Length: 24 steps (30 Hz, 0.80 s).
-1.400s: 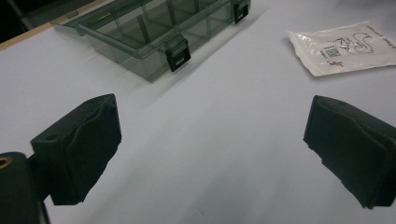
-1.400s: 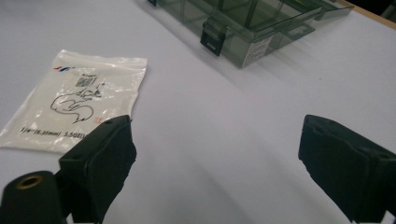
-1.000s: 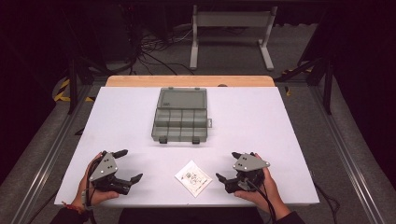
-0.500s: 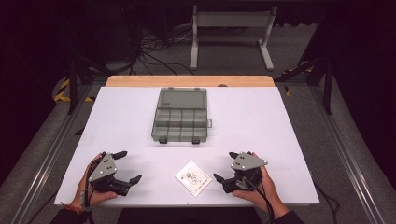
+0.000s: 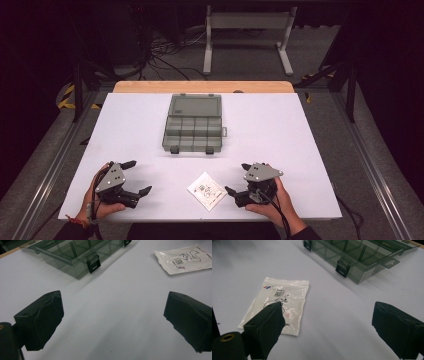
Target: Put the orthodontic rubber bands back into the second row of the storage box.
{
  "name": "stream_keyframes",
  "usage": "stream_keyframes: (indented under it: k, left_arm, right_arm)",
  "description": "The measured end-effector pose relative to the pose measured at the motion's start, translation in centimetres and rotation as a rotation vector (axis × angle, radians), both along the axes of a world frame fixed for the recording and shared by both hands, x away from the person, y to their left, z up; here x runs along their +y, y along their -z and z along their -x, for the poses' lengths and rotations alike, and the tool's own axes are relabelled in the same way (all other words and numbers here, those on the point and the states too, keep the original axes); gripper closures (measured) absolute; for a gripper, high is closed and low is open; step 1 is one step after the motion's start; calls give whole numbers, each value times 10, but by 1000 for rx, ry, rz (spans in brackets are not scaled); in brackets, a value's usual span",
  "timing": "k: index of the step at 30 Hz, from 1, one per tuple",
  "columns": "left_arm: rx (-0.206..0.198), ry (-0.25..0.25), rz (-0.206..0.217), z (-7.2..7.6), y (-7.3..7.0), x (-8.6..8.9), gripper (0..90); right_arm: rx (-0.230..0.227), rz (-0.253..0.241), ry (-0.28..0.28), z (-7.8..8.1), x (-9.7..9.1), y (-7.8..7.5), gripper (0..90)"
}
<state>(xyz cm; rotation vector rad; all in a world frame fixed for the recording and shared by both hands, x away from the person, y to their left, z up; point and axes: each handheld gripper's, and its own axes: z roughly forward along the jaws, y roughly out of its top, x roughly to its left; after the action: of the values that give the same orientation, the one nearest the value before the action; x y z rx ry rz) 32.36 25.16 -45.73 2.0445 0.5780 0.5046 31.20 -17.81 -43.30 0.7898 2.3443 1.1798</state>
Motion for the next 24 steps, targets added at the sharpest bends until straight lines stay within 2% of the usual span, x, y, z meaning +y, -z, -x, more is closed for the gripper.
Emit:
stream_keyframes:
  k: [4,7,9,14,18,19,24]
  left_arm:
    - [-20,7,6,-1,-3,-3,35]
    - [-16,12,-6,-1,-2,-5,35]
    - [-19,15,-2,-1,-3,-5,35]
    - [-17,12,-5,0,-2,-6,35]
    - [-14,17,-12,0,-1,-7,36]
    - [-11,11,-14,0,-1,-8,36]
    - [-8,16,-15,0,0,-8,36]
  right_arm:
    - [24,2,-22,0,8,0,94]
    - [41,17,-38,0,15,1,87]
    - [64,-2,-64,0,20,2,85]
    - [94,22,-113,0,38,4,74]
    - [96,25,-119,1,46,6,79]
    - [119,36,-134,0,53,8,79]
    - [142,71,-132,0,65,12,78]
